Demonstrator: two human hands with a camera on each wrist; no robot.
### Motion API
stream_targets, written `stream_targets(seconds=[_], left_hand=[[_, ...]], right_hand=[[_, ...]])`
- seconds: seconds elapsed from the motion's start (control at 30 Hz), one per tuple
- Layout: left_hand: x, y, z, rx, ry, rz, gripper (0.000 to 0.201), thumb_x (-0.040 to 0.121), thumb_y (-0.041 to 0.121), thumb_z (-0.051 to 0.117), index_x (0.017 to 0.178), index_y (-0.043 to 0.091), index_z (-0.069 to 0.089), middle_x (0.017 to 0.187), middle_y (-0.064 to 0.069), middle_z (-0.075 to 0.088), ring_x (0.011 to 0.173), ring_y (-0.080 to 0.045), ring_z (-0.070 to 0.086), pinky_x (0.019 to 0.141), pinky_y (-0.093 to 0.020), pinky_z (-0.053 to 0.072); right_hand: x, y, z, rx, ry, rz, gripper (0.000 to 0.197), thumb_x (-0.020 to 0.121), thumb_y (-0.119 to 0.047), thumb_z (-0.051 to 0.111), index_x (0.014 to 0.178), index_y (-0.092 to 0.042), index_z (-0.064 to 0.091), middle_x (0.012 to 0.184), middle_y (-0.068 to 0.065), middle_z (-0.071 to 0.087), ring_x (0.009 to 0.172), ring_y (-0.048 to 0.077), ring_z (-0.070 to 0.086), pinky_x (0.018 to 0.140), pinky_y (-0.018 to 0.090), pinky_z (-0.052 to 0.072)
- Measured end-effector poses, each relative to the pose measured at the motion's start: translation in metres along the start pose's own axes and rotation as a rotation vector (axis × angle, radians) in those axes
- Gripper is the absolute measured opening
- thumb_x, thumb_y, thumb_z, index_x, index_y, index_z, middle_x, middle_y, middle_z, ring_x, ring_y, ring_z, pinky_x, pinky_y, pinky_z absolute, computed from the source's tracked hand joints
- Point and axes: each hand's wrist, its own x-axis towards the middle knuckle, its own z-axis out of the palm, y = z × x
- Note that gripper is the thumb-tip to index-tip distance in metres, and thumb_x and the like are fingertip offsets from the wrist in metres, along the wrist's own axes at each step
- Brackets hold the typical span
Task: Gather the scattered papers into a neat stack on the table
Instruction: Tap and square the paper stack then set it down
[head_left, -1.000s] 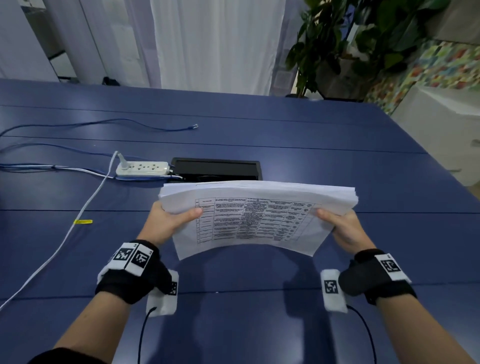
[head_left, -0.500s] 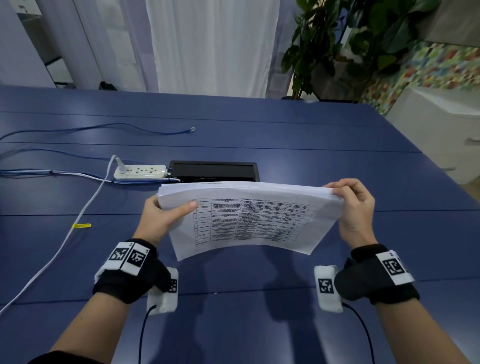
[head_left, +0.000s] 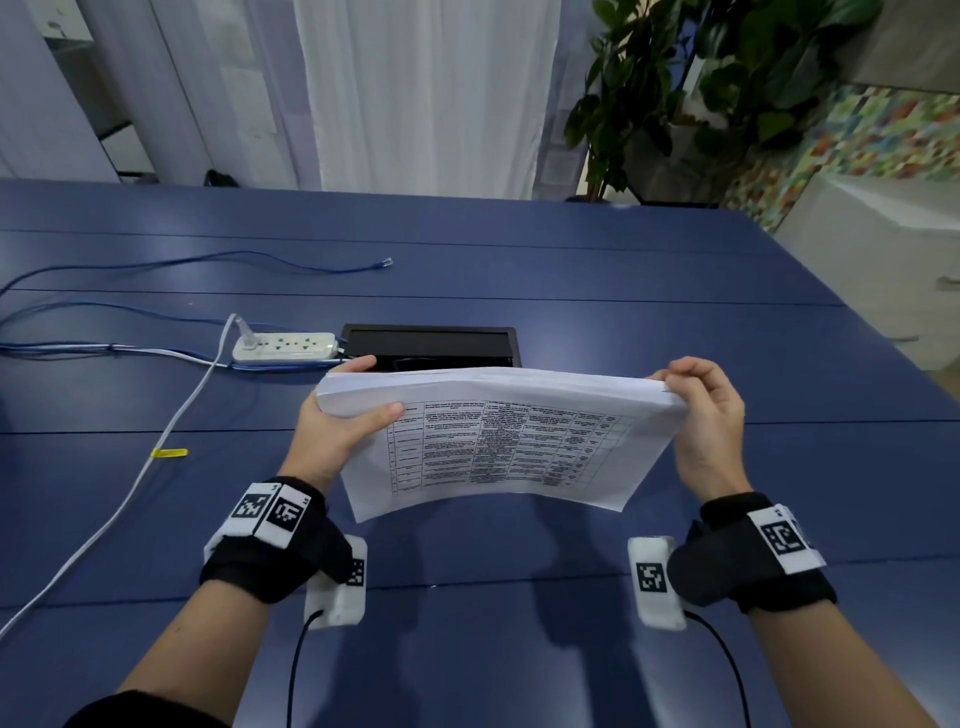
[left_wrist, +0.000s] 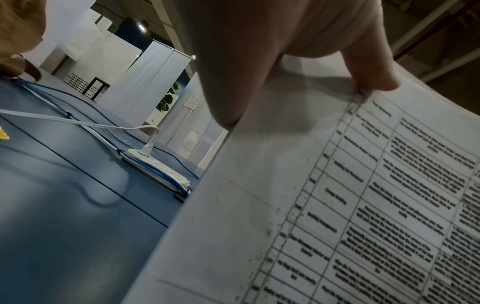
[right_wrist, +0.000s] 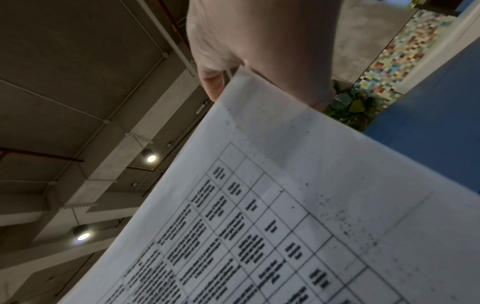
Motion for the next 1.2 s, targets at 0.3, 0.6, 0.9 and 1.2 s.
stream_targets(seconds=[0.3, 0.6, 0.9, 1.2], left_hand=[[0.006, -0.001, 0.006, 0.067, 0.005, -0.037, 0.028, 0.070, 0.004, 0.077, 0.089, 0.022, 0.067, 0.077, 0.017, 0.074, 0.076, 0.002, 0.069, 0.067, -0.012, 0.053], [0.003, -0.006, -0.002, 0.065, 0.080, -0.010, 0.021, 0.072, 0.006, 0.074, 0.090, 0.015, 0.068, 0.080, 0.008, 0.074, 0.076, -0.003, 0.069, 0.071, -0.016, 0.055], [-0.004, -0.012, -0.003, 0.130, -0.002, -0.048, 0.034, 0.074, -0.003, 0.070, 0.096, 0.021, 0.064, 0.082, 0.020, 0.073, 0.080, 0.004, 0.067, 0.078, -0.016, 0.054], [-0.003, -0.023, 0.006, 0.184, -0.076, -0.033, 0.039, 0.069, -0.010, 0.072, 0.089, 0.023, 0.065, 0.076, 0.024, 0.072, 0.076, 0.008, 0.067, 0.071, -0.009, 0.052]], right_hand=[[0.000, 0.001, 0.005, -0.035, -0.026, -0.021, 0.030, 0.084, 0.007, 0.043, 0.071, -0.017, 0.057, 0.066, -0.008, 0.062, 0.067, 0.012, 0.054, 0.067, 0.022, 0.042], [-0.006, 0.054, -0.030, -0.201, -0.324, 0.176, 0.051, 0.051, -0.030, 0.088, 0.096, -0.016, 0.068, 0.093, -0.005, 0.076, 0.091, 0.012, 0.070, 0.084, 0.029, 0.057], [0.008, 0.055, -0.012, -0.172, -0.344, 0.177, 0.059, 0.042, -0.033, 0.091, 0.094, -0.014, 0.071, 0.093, -0.005, 0.076, 0.089, 0.011, 0.071, 0.075, 0.022, 0.056], [0.009, 0.070, -0.035, -0.228, -0.473, 0.241, 0.050, 0.058, -0.008, 0.085, 0.104, -0.012, 0.068, 0.105, 0.002, 0.074, 0.101, 0.022, 0.069, 0.088, 0.034, 0.055]])
